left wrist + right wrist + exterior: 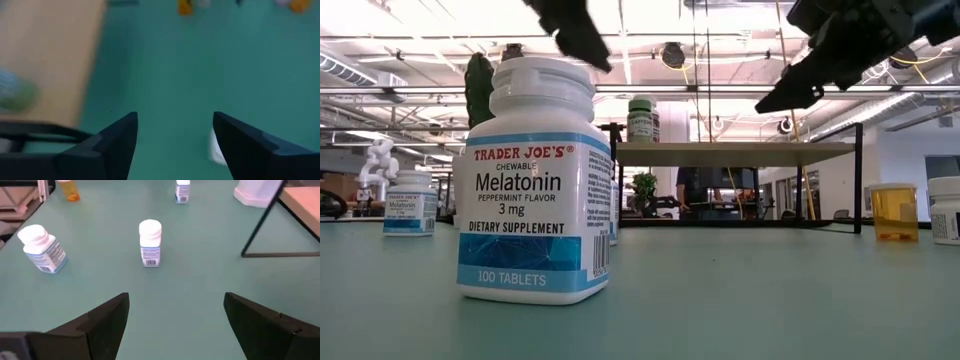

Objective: Pick and place medicine bottles onto shelf by color
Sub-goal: Put the middle blue pill bottle on the shelf

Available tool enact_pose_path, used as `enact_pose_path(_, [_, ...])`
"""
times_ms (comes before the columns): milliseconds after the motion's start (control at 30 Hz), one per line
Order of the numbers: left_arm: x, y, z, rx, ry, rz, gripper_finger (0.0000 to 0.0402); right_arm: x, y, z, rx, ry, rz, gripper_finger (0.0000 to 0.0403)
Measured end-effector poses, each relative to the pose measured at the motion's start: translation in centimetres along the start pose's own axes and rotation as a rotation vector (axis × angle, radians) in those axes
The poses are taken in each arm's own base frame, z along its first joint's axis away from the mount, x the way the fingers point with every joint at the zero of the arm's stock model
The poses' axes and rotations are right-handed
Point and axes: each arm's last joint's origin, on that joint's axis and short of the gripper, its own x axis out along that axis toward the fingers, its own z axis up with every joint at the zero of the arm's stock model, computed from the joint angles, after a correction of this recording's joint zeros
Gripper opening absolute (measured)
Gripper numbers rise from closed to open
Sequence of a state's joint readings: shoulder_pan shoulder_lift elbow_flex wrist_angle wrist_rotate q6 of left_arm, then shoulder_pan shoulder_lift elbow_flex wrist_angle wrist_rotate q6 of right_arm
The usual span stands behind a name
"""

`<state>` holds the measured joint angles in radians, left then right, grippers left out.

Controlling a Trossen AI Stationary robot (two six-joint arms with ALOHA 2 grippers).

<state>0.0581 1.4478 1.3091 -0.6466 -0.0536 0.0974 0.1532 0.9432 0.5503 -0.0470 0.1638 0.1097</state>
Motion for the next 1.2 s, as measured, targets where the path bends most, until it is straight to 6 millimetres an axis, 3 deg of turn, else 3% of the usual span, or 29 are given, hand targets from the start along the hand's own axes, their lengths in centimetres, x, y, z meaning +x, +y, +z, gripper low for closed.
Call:
enact_pose_path(400, [5.5,-4.4,-6.2,0.128,-0.126,-0.122,0.0269,3.0,-0.1,-2.3,0.041,-0.162,-0.017,0.0318])
enact_pose_path(900, [7.0,-6.3,-9.4,0.116,-0.182,-0.164,0.0357,3.0,-0.7,-2.3,0.034,-0.177,-0.040,0.0318])
enact_pose_path(1200, [9.2,-5.9,-10.5,0.119,-0.125,-0.073,0.0340,3.0,-0.7,-2.2,0.007,-0.187,-0.041,0.0318])
